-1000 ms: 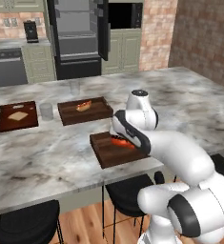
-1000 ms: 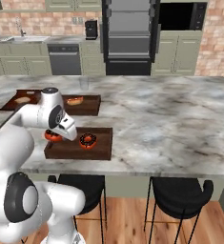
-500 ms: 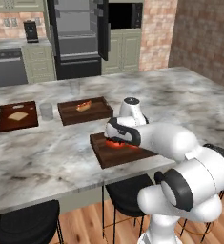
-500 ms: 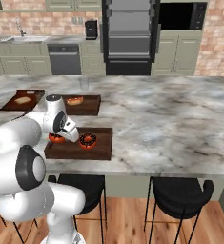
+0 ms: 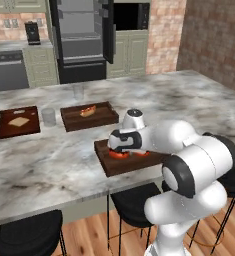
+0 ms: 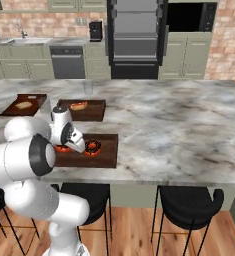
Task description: Take the donuts from the fridge and place them on the empty tray on the dining counter.
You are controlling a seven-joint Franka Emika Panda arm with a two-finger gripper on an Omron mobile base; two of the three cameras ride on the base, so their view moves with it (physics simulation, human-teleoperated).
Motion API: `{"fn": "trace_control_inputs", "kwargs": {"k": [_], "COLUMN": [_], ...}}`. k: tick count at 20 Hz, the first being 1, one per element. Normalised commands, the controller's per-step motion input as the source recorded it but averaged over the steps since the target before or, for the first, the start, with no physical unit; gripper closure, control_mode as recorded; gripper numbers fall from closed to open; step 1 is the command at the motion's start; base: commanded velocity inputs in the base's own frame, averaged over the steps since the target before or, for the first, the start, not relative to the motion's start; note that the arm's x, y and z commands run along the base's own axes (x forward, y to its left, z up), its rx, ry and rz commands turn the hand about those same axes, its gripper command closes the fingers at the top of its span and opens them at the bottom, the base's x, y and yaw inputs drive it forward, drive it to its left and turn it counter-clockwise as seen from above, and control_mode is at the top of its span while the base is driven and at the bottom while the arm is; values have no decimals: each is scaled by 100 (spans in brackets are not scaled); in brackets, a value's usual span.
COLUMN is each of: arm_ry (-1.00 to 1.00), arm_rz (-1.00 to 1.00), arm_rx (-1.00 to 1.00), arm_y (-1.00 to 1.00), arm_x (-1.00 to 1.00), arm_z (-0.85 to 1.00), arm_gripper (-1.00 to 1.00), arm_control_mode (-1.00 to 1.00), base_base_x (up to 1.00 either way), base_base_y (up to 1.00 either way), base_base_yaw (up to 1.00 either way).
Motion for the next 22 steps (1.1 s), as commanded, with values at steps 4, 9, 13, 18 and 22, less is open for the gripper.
{"fn": "trace_control_inputs", "kwargs": {"k": [4, 9, 13, 18, 22], "arm_ry": [0, 0, 0, 0, 0], "arm_rz": [0, 0, 0, -1, 0], "arm_rx": [0, 0, 0, 0, 0], "arm_y": [0, 0, 0, 4, 0], "arm_x": [28, 32, 26, 5, -3], "arm_z": [-29, -29, -33, -20, 0], "arm_gripper": [100, 100, 100, -100, -100], "arm_control_mode": [-100, -100, -100, -100, -100], "base_base_x": [0, 0, 0, 0, 0], "base_base_y": [0, 0, 0, 0, 0], "base_base_yaw": [0, 0, 0, 0, 0]}}
